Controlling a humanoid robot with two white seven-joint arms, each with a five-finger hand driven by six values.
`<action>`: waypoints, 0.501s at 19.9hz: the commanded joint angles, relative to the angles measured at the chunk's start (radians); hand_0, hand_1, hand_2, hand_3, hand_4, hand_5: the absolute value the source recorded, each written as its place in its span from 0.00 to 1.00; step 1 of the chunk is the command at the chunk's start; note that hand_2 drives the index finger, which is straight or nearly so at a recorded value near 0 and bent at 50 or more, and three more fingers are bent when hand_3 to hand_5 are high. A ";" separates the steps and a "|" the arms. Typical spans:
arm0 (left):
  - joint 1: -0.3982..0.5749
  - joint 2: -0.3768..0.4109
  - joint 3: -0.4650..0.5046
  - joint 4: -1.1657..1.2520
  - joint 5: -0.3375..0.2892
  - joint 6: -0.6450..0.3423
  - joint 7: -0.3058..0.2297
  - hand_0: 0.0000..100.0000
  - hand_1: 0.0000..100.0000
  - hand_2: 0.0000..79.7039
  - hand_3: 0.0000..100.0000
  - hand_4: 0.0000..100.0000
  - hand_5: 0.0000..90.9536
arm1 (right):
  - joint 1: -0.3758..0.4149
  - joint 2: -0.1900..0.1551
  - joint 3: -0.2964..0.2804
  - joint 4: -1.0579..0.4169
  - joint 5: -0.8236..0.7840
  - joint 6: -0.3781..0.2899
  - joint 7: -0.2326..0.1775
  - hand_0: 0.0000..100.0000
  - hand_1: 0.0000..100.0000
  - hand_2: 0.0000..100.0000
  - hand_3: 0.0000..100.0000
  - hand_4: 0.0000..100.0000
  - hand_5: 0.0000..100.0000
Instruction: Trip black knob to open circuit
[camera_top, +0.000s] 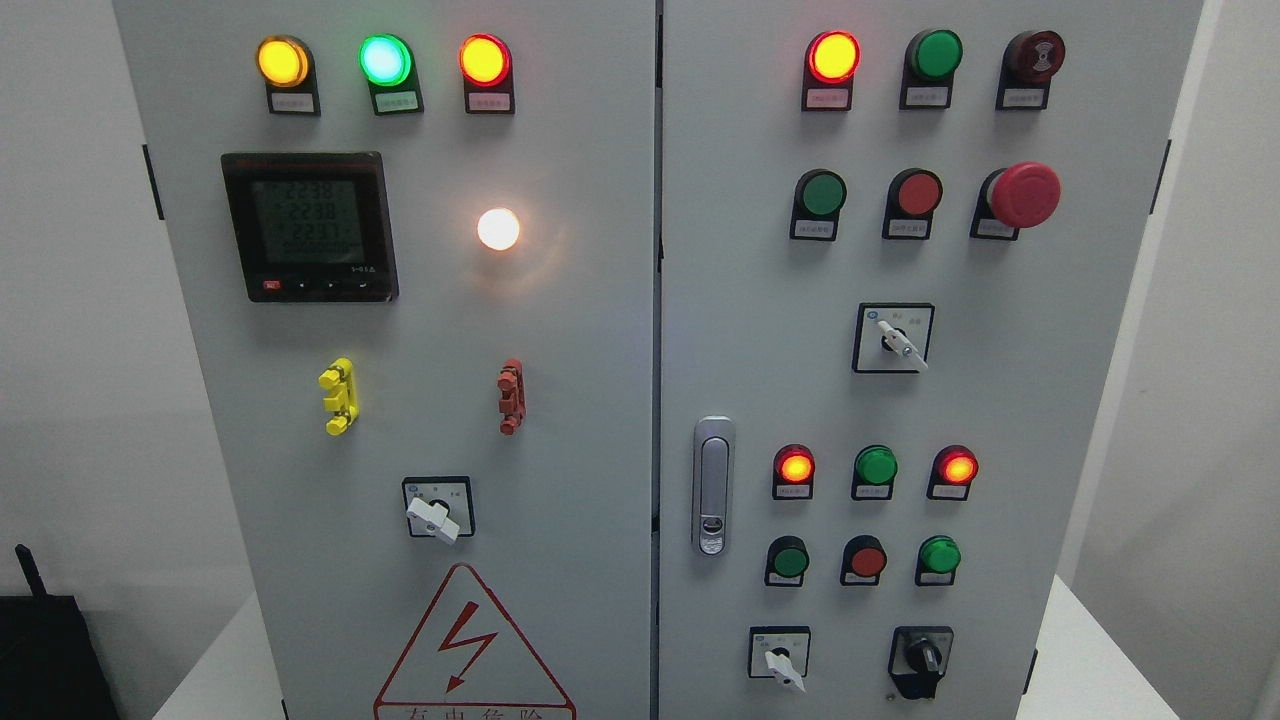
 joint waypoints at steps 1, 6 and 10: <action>0.000 0.000 0.000 0.000 -0.023 0.003 -0.001 0.12 0.39 0.00 0.00 0.00 0.00 | -0.003 0.000 -0.003 0.003 -0.004 -0.002 0.000 0.00 0.12 0.00 0.00 0.00 0.00; 0.000 0.000 0.000 0.000 -0.023 0.003 -0.001 0.12 0.39 0.00 0.00 0.00 0.00 | -0.002 0.000 0.003 0.003 -0.004 -0.004 -0.003 0.00 0.12 0.00 0.00 0.00 0.00; 0.000 0.000 0.000 0.000 -0.023 0.005 -0.001 0.12 0.39 0.00 0.00 0.00 0.00 | -0.002 0.000 -0.004 0.000 -0.004 -0.005 0.007 0.00 0.12 0.00 0.00 0.00 0.00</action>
